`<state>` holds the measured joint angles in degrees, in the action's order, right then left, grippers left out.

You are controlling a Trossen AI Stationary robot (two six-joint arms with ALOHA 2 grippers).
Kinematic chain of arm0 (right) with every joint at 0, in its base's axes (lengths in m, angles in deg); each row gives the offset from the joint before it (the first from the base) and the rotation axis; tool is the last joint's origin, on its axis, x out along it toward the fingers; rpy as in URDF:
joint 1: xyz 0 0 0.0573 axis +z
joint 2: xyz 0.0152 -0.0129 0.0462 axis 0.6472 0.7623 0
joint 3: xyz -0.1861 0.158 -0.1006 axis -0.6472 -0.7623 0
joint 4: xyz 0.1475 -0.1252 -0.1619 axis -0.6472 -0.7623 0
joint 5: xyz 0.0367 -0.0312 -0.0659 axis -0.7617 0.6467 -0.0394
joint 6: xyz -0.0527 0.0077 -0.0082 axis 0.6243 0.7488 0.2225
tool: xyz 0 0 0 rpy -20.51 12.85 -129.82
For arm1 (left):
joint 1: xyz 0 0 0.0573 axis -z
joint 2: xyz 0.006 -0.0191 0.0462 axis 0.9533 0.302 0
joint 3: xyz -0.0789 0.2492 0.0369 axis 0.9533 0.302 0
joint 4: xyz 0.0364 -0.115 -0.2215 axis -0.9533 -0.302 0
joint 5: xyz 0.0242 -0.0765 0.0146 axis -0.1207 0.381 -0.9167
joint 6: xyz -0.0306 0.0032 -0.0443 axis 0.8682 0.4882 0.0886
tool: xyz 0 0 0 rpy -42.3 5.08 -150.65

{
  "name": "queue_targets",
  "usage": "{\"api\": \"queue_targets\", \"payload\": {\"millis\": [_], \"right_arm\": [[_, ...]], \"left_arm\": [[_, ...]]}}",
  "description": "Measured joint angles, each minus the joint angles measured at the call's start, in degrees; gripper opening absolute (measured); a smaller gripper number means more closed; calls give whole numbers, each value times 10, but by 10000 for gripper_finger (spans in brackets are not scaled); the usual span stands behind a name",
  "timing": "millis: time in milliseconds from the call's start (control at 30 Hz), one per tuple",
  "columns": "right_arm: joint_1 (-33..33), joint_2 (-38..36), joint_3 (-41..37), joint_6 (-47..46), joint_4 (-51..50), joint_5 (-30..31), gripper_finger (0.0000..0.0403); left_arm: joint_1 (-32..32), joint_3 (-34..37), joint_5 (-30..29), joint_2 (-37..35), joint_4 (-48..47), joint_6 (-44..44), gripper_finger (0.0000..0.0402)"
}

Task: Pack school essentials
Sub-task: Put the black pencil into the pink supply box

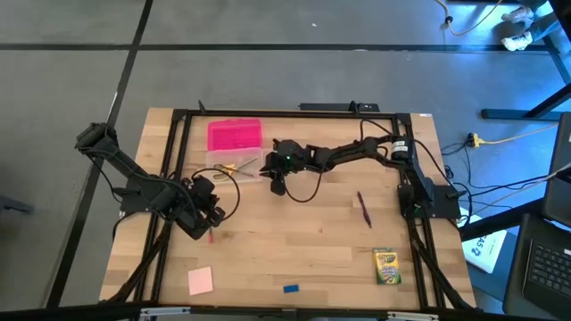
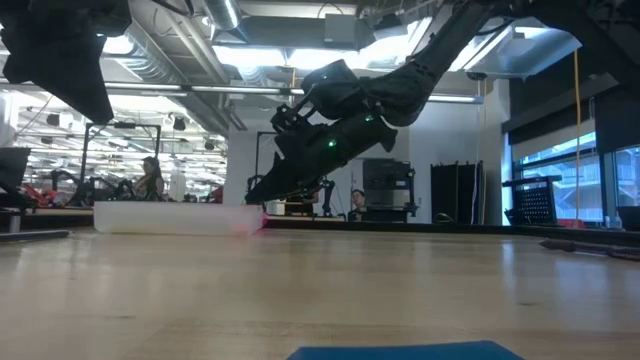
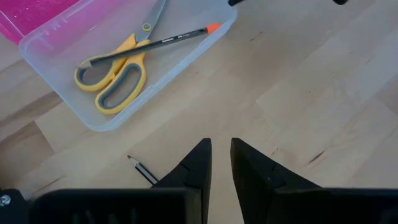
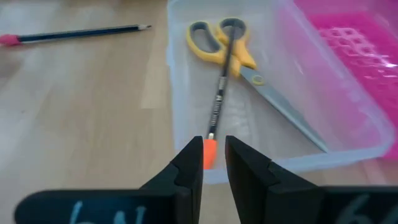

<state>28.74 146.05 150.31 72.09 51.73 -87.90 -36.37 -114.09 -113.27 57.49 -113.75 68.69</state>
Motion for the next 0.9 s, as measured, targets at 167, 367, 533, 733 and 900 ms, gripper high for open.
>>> {"api": "queue_targets", "payload": {"millis": [167, 367, 533, 733, 900], "right_arm": [[0, -12, 0, 0, -9, 1, 71], [3, -56, 0, 17, -56, 1, 71], [17, -105, 0, 37, -117, 2, 71], [46, -149, 0, 56, -192, 2, 71], [79, -174, 0, 82, -230, 37, 71]], "left_arm": [[0, 0, 1, 0, 0, 0, 54], [0, 0, 36, 0, 1, 22, 54], [5, 0, 43, 0, 17, 63, 54], [20, 0, 100, 0, 56, 111, 54], [41, 0, 123, 12, 69, 198, 54]]}}
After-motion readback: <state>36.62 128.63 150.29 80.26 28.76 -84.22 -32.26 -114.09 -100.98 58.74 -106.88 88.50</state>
